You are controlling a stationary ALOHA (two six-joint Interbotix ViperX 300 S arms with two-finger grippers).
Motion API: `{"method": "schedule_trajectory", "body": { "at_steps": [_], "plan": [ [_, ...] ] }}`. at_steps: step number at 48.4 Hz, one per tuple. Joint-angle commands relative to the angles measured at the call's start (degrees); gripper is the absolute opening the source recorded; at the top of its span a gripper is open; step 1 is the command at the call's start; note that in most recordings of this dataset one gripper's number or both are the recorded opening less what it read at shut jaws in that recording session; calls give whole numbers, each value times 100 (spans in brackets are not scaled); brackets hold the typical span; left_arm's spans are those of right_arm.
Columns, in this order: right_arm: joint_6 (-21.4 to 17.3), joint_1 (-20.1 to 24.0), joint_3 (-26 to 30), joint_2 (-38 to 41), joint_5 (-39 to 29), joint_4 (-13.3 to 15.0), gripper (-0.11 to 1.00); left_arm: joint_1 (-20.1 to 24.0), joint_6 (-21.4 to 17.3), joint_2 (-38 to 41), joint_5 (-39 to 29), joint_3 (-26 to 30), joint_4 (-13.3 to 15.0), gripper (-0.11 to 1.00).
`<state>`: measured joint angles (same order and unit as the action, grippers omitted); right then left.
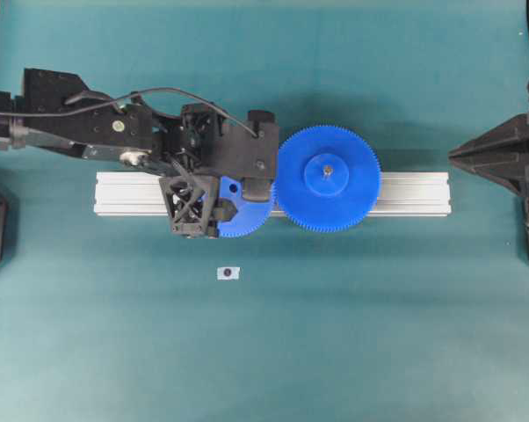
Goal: Insert the small gear onto the shaft.
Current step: 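Align the gear's bore over the shaft, meshing with the large gear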
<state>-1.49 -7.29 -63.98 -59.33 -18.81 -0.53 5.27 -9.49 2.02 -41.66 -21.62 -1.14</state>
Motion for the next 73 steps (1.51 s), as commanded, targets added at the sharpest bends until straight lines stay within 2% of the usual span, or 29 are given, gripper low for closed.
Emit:
{"method": "schedule_trajectory", "body": {
  "at_steps": [1, 35, 59, 65, 73],
  "plan": [
    [-88, -9, 44, 18, 44, -18, 23, 26, 0, -202, -9, 9, -9, 70],
    [-97, -9, 26, -70, 62, -18, 23, 26, 9, -255, 114, -26, -9, 70],
    [-105, -9, 26, -70, 62, -9, 23, 26, 246, -325, 123, -158, -9, 71],
    [-105, -9, 26, -70, 62, -9, 23, 18, 220, -255, 193, -62, -9, 79],
    [-105, -9, 26, -79, 62, -9, 23, 18, 185, -185, 220, 44, -9, 79]
  ]
}}
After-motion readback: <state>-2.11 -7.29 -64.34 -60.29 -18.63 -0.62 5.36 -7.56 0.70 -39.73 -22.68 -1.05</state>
